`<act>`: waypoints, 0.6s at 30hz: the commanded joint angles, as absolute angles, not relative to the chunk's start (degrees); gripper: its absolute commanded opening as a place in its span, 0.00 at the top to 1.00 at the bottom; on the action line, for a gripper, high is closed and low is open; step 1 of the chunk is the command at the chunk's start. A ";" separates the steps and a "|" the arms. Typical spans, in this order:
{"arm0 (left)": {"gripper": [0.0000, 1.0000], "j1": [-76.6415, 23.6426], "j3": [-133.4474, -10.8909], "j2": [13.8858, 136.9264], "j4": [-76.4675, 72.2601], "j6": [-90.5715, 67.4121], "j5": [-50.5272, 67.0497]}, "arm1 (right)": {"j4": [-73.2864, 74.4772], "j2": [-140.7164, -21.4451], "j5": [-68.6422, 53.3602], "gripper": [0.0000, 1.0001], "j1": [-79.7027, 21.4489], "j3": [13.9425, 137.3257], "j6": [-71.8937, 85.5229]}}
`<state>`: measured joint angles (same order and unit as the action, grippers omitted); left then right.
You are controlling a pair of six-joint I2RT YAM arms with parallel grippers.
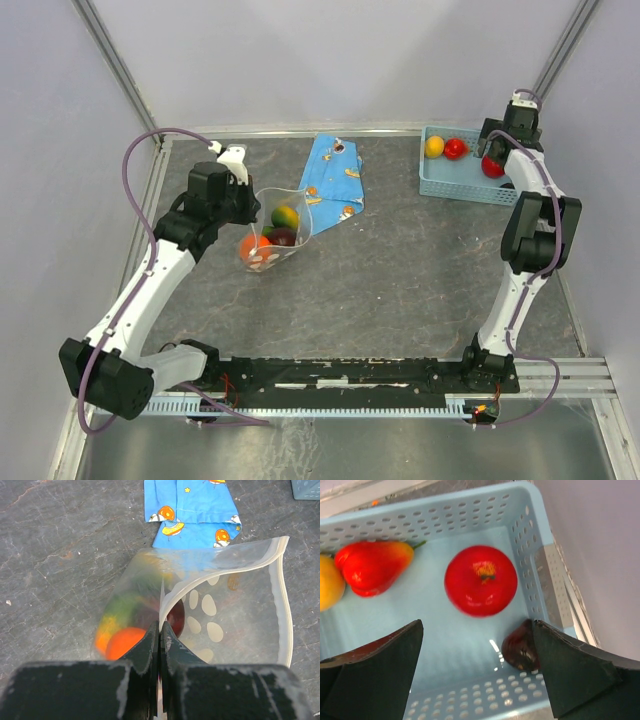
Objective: Place the food in the zip-top bag and seal the zipper
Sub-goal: Pick up the fake fruit from the bin.
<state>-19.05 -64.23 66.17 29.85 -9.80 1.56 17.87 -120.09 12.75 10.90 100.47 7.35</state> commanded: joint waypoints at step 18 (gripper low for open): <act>0.97 -16.71 -64.16 69.10 27.07 -8.26 2.70 | 11.10 -138.47 8.35 0.02 13.06 115.20 6.03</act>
<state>-17.26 -64.20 68.69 29.74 -9.80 1.87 13.76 -137.58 9.30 12.86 111.92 5.74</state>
